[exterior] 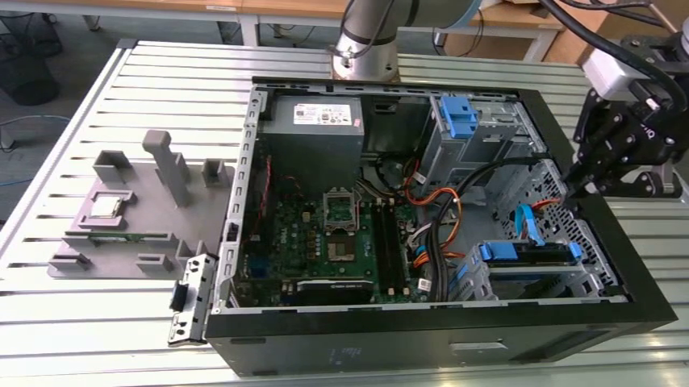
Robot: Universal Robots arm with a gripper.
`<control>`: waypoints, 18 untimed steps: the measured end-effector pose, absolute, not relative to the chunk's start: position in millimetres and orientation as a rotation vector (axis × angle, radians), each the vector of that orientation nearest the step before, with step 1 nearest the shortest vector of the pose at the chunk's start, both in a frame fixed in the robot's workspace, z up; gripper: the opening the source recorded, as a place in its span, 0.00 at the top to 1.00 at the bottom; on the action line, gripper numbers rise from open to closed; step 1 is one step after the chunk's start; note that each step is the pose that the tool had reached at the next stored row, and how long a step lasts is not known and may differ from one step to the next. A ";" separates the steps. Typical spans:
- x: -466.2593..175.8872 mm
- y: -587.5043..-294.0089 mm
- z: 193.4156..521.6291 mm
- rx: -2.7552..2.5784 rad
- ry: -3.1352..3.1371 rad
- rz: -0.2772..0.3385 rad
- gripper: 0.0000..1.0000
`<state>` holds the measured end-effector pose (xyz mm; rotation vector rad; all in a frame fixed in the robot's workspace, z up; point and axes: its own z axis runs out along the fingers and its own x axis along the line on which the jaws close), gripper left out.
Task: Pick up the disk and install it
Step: 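Insert the second disk wire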
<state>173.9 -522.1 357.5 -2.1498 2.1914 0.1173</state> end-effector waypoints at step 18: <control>174.1 -535.1 352.1 -2.163 2.232 0.126 0.72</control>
